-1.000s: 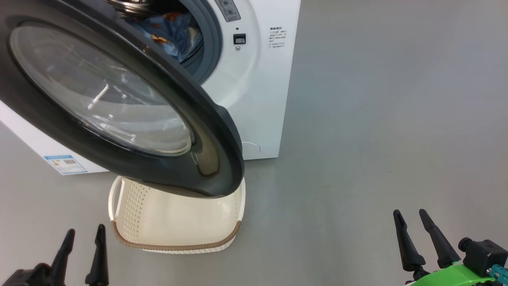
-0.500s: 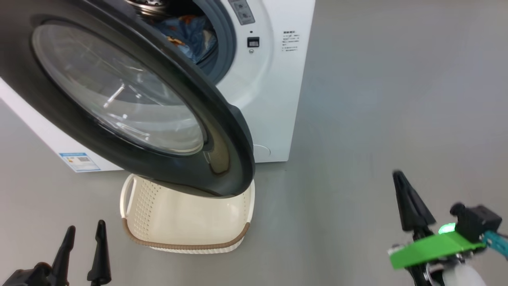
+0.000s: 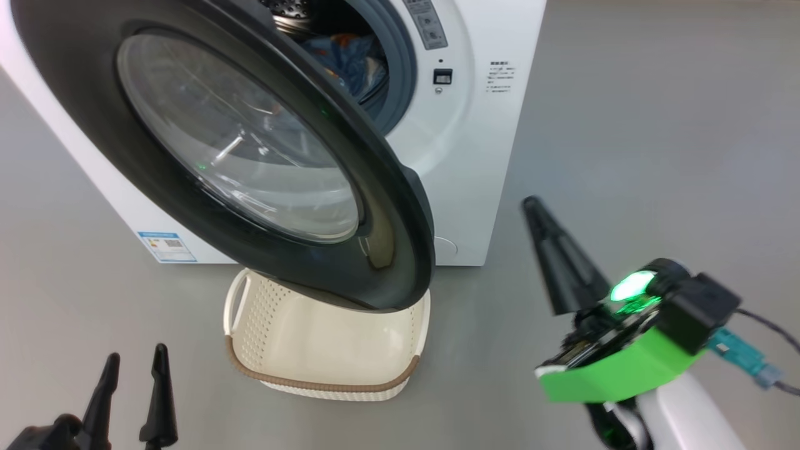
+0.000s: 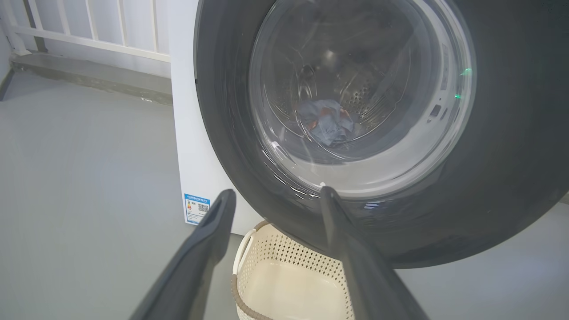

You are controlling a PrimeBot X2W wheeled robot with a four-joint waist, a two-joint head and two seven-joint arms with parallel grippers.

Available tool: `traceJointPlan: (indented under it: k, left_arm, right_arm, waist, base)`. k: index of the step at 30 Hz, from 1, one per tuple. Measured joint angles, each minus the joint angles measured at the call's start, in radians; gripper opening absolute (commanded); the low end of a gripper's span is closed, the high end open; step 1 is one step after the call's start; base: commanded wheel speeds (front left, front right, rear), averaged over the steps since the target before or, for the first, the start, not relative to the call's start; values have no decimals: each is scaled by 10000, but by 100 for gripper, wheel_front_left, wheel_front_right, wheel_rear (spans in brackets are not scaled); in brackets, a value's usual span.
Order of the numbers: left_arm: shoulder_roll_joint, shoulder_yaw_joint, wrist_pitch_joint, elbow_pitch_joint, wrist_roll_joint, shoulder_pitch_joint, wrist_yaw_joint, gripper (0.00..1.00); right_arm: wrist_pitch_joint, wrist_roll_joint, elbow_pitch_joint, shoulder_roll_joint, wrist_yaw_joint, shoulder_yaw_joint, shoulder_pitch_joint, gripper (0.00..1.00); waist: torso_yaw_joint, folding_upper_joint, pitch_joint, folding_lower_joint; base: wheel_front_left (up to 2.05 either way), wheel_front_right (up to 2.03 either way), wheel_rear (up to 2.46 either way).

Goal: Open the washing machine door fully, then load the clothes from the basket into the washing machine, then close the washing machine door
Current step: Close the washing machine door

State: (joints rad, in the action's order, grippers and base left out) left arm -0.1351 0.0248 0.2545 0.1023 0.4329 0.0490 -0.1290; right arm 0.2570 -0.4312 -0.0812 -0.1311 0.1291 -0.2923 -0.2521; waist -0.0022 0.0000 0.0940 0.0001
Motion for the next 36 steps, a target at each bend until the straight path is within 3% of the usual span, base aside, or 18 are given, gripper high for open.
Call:
traceJointPlan:
  k: [6, 18, 27, 36]
  left_arm:
    - [90, 13, 0, -82, -61, 185, -2, 100]
    - [253, -148, 6, -73, -52, 92, -2, 100]
    - [318, -217, 6, -44, 52, -421, 0, 100]
    - [341, -345, 8, -31, 128, -789, -2, 100]
  right_arm:
    - [0, -113, 40, 58, 0, -1354, -6, 0]
    - [0, -792, 2075, 169, 0, -2775, -409, 0]
    - [0, -1106, 3639, 201, 0, -3001, -1538, 0]
    - [0, -1147, 4445, 330, 0, -2280, -2044, 0]
  waist:
    - [230, 0, -80, 0]
    - [545, 0, 331, -1]
    - [769, 0, 915, 0]
    - [1074, 0, 1396, 0]
  base:
    - [0, 0, 0]
    - [0, 0, 0]
    - [0, 0, 0]
    - [0, 0, 0]
